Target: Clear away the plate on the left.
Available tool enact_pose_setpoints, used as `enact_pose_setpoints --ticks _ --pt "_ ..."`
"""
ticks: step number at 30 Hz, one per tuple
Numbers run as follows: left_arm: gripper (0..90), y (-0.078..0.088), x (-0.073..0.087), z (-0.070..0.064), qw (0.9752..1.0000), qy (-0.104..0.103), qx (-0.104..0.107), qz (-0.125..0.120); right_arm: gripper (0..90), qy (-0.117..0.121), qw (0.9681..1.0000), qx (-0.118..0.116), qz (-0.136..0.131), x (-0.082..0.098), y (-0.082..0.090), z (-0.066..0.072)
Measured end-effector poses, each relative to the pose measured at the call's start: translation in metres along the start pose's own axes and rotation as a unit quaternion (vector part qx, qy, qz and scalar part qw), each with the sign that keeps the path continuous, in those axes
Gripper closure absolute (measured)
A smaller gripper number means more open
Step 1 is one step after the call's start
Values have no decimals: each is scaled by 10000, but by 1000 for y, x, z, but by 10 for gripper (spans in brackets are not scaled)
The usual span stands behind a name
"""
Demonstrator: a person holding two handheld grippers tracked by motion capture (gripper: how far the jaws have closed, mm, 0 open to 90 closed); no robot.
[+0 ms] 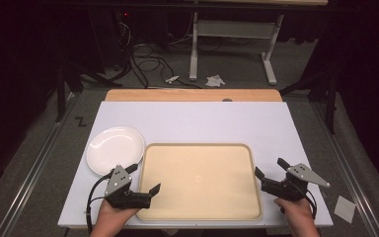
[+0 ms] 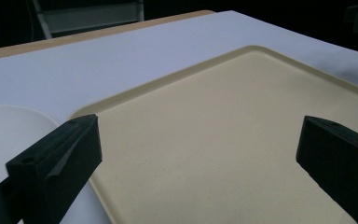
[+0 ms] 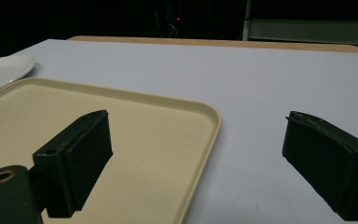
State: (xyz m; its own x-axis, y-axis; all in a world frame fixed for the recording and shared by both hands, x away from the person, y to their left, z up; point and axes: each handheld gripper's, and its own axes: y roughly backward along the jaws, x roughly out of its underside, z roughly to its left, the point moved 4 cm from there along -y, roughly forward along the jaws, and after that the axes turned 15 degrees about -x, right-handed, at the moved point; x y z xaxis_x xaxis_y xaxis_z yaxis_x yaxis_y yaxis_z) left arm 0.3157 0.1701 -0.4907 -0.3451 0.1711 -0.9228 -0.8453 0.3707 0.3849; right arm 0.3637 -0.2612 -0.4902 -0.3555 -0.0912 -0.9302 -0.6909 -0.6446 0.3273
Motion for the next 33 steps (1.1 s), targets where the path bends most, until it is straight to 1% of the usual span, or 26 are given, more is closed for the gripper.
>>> enact_pose_setpoints --ticks 3,6,8,9,16,18,19,24,27,28,30,33 --pt "5 1 0 2 10000 -25 -20 52 91 3 10000 -7 1 0 0 0" --pt "3 2 -1 3 9999 22 -125 24 91 5 10000 -3 -1 0 0 0" --pt "2 3 -2 6 9999 17 -165 20 91 5 10000 -13 10 0 -1 0" --pt "2 3 -3 6 9998 46 -174 3 91 5 10000 -9 17 0 -1 0" --pt "3 7 -4 20 9993 49 -372 -49 91 -42 10000 7 -11 0 0 -1" --pt "4 8 -4 25 9990 49 -437 -33 91 9 10000 -13 20 0 -2 -1" --pt "4 10 -3 28 9987 14 -512 -22 91 7 10000 -14 29 0 -2 0" --pt "5 14 -1 40 9974 -107 -712 73 91 44 10000 -34 19 -1 -3 1" --pt "6 17 1 47 9957 -288 -866 148 91 36 10000 -43 41 -1 -4 2" --pt "6 18 2 50 9945 -401 -944 186 91 40 10000 -49 40 -1 -4 2" --pt "5 20 4 54 9924 -563 -1060 252 91 52 10000 -34 36 -1 -4 1" --pt "5 21 8 62 9895 -706 -1221 327 91 45 10000 -36 25 -1 -4 1"
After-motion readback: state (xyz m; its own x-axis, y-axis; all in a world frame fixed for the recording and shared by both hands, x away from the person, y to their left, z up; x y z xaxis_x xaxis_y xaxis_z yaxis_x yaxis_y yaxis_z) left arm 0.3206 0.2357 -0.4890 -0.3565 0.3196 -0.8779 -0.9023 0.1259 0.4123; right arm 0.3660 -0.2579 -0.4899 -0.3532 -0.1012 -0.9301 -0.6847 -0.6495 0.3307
